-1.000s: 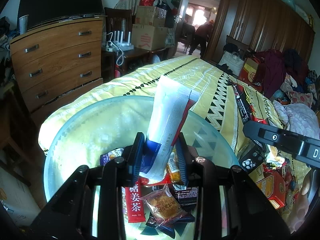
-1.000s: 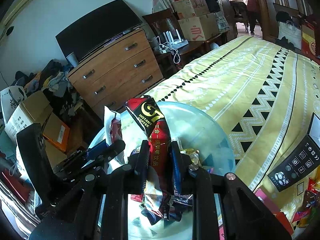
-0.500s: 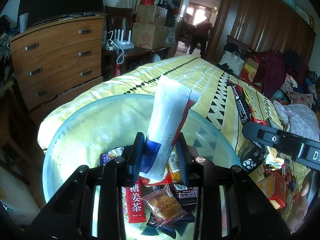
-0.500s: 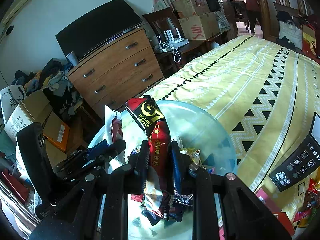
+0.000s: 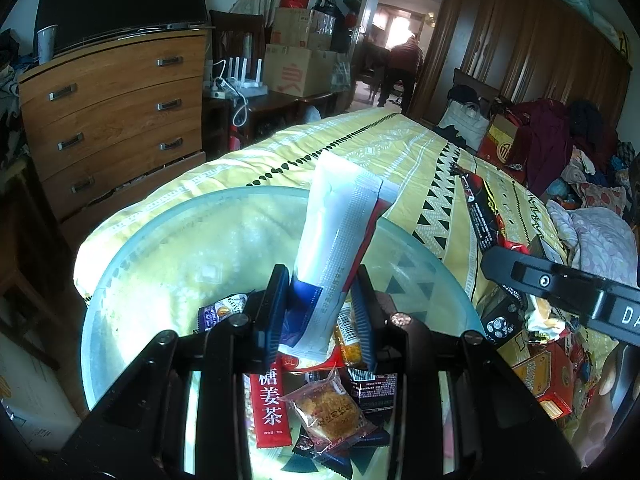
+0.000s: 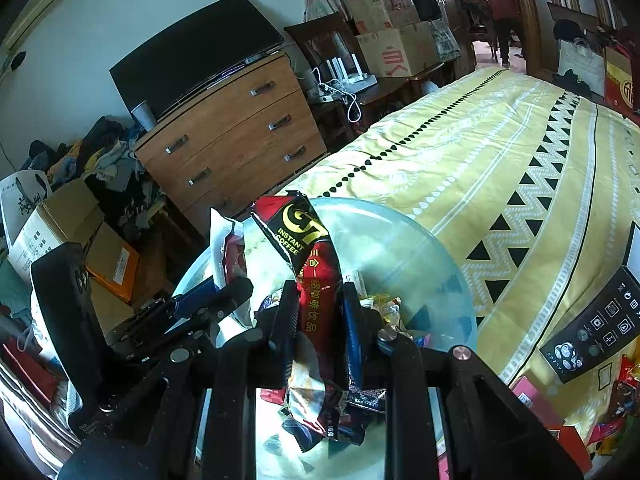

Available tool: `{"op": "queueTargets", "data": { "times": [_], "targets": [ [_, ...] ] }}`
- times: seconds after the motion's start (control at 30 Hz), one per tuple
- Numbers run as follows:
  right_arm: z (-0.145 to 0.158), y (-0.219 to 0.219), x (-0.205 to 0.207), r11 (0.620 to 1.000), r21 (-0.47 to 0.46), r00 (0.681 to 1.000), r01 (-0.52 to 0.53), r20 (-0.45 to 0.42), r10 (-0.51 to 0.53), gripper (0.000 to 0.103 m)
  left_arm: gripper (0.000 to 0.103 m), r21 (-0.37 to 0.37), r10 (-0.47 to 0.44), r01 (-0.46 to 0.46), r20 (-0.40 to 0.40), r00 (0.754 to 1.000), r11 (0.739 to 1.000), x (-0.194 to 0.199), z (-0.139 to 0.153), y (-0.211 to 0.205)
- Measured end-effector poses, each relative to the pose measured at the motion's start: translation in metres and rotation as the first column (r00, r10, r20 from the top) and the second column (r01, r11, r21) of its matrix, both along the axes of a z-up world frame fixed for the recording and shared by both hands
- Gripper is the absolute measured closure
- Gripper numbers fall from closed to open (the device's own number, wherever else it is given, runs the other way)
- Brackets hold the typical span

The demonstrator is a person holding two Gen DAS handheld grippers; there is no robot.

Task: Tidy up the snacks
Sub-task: 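Open both tools to drop the packet and sachet into the bowl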

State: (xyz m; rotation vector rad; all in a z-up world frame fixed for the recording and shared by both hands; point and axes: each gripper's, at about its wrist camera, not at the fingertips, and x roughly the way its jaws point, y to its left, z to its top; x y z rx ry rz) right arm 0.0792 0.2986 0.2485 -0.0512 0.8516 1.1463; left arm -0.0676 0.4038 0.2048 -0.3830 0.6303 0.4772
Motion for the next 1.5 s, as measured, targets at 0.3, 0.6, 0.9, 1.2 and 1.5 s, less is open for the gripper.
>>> {"op": "queueTargets", "data": {
  "times": [0.3,0.6,0.9,1.2,1.5],
  "targets": [
    [0.000,0.000,0.000,1.000,0.000,1.000,0.000,-0.001,0.000,0.079,0.071,-0.001,0.000,0.000,0.000,1.000,1.000,0.000,0.000,0.000],
    [-0.001,0.000,0.000,1.000,-0.002,1.000,0.000,0.000,0.000,0.079,0.071,-0.002,0.000,0.000,-0.003,1.000,1.000,0.000,0.000,0.000],
    [-0.004,0.002,0.000,1.000,-0.007,1.000,-0.010,-0.004,0.010,0.076,0.041,-0.008,0.017,-0.017,-0.024,1.000,1.000,0.002,-0.009,-0.001],
    [-0.006,0.005,-0.002,1.000,-0.021,1.000,-0.012,0.021,0.012,0.070,0.010,0.010,0.026,-0.026,-0.013,1.000,1.000,-0.001,-0.005,-0.006],
    [-0.002,-0.001,-0.003,0.999,-0.029,0.998,0.014,0.062,-0.012,0.051,0.000,0.012,0.056,-0.056,-0.007,0.998,0.998,-0.002,-0.001,0.001]
  ]
}}
